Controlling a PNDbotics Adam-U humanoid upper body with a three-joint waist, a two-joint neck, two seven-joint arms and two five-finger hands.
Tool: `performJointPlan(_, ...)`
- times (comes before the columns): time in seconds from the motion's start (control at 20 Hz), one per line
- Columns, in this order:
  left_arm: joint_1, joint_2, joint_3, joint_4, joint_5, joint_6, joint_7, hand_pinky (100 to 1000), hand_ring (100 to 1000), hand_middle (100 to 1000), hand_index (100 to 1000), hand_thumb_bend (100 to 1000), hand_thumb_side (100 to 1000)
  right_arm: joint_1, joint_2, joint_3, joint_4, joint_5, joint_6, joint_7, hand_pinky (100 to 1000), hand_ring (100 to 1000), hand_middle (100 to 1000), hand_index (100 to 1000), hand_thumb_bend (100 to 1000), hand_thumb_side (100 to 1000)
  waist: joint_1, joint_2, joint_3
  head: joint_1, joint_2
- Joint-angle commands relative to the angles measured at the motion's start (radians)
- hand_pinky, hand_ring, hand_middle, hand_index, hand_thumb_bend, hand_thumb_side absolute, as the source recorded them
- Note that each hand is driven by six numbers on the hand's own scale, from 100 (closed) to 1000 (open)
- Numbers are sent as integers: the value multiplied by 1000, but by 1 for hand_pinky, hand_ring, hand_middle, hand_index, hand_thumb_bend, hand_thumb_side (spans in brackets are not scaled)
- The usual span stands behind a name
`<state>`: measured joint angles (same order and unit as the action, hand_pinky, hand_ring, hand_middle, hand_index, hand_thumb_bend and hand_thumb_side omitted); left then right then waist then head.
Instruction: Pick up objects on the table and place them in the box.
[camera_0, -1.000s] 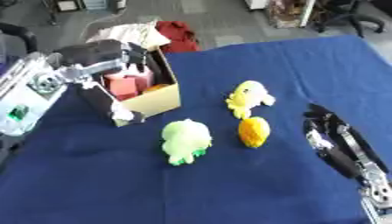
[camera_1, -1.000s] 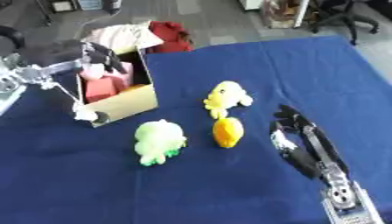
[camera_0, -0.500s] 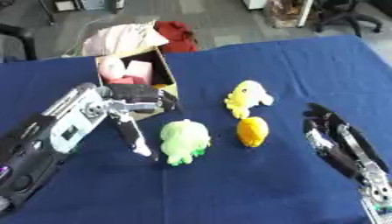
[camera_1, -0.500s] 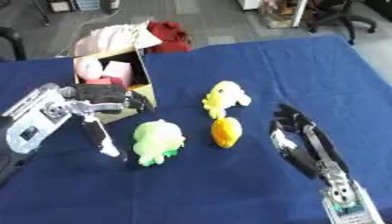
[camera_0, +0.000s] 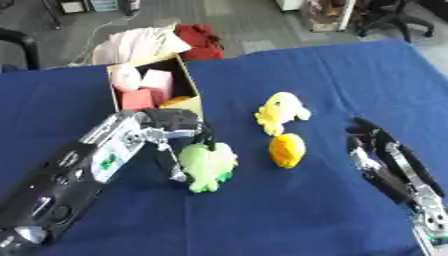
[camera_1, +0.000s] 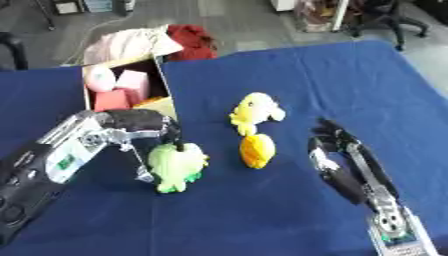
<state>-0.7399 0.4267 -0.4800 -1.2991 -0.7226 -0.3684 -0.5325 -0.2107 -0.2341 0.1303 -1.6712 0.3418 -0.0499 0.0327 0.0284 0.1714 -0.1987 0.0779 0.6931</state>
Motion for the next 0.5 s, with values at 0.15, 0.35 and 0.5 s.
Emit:
performJointPlan(0.15,2,96,76,-133,69,43,95,678,398,403,480,426,100,-5,-12,-7,-12,3,0,-2,841,834,822,960,100,760,-8,-23,7,-3,-11)
performJointPlan(0.35,-1,173,167,-291,159,124,142,691,410,417,493,457,100,-4,-11,-8,-12,4,-1,-4,841,834,822,960,100,759,-6,-25,14,-8,-12)
performJointPlan(0.5,-6,202,224,-325,163,185,179,697,424,432,506,482,100,-3,-11,-8,-11,5,-1,-4,841,834,822,960,100,759,-5,-27,16,-8,-13)
